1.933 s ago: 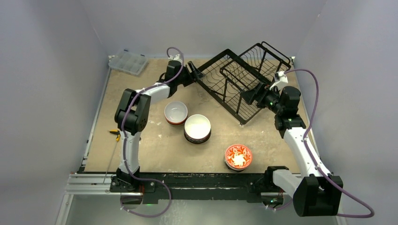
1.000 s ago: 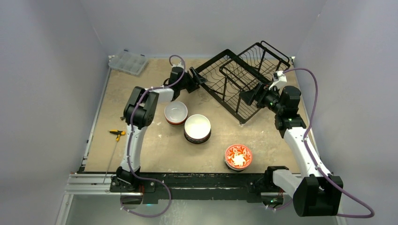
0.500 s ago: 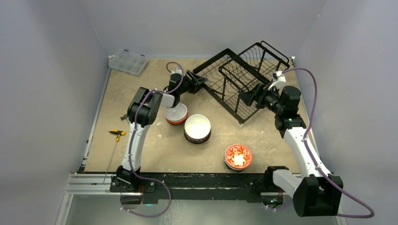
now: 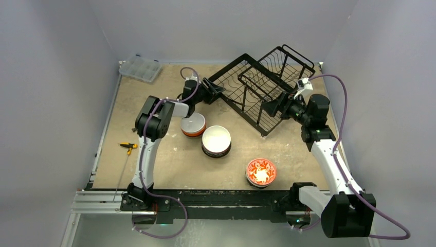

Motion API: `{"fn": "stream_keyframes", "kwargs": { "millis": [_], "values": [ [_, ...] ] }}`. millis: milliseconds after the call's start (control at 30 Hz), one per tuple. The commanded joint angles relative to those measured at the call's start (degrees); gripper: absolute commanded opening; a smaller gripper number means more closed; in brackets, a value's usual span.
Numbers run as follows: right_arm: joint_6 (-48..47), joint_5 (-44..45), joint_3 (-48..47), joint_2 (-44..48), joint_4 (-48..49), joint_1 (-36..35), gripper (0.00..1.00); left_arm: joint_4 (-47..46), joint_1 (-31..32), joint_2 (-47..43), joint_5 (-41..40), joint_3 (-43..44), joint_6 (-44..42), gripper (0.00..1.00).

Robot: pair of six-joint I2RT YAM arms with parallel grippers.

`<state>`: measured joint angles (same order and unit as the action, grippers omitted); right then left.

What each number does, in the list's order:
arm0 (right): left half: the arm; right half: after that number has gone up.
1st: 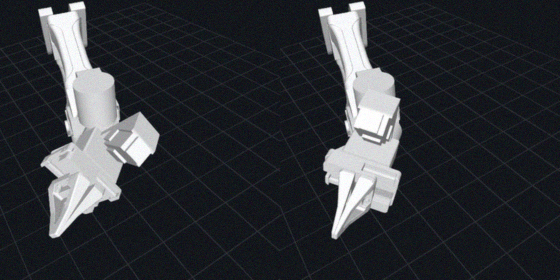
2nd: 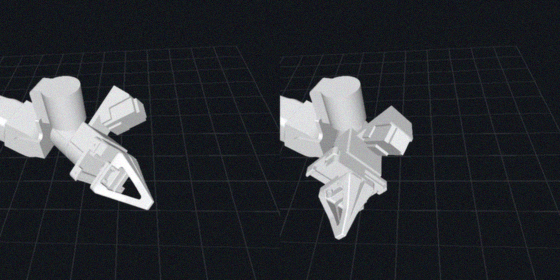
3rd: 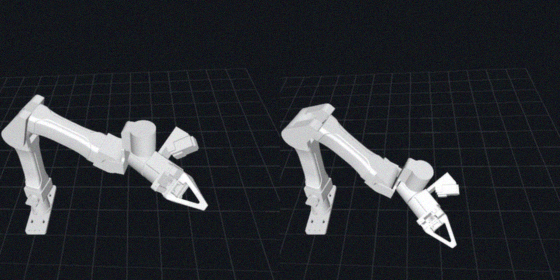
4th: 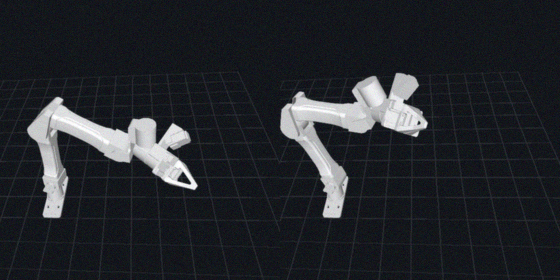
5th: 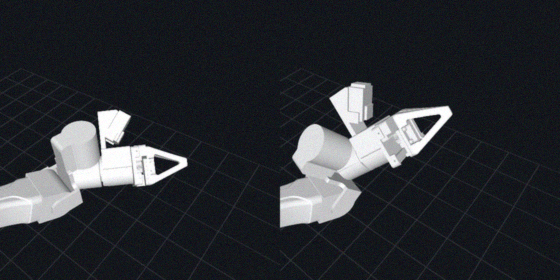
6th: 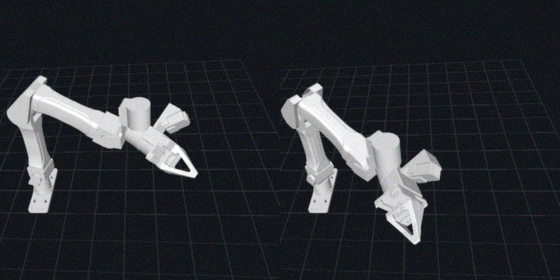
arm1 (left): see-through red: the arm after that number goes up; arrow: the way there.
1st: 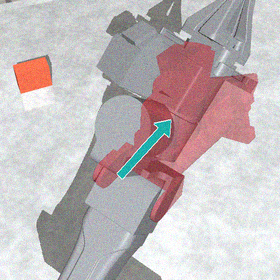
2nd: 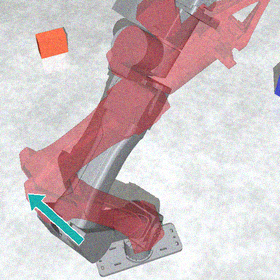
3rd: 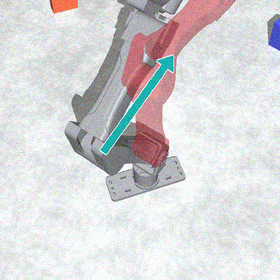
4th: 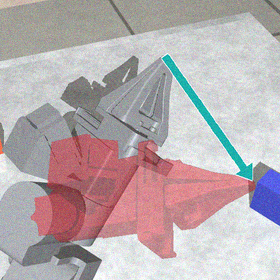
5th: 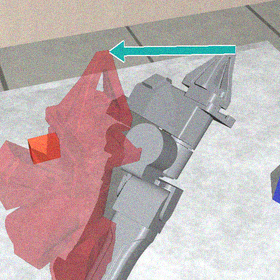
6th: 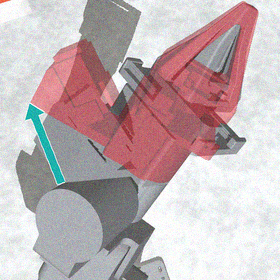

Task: Load the bowls into the dish rack
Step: Adjust the dish rack at the center of the board.

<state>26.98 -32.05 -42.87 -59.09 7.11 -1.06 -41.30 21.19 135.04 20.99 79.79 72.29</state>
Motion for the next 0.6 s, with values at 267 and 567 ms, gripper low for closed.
{"fn": "stream_keyframes", "kwargs": {
  "millis": [267,567],
  "values": [
    [-0.2,-4.5,-4.3,-0.3,7.2,-0.1,0.85,1.0,0.3,-19.5,2.1,-4.7,-16.6,0.0],
    [1.9,-8.7,-4.6,-3.6,10.9,-0.1,0.84,5.7,-0.2,-27.4,-3.6,-13.9,-18.9,0.0]
  ]
}}
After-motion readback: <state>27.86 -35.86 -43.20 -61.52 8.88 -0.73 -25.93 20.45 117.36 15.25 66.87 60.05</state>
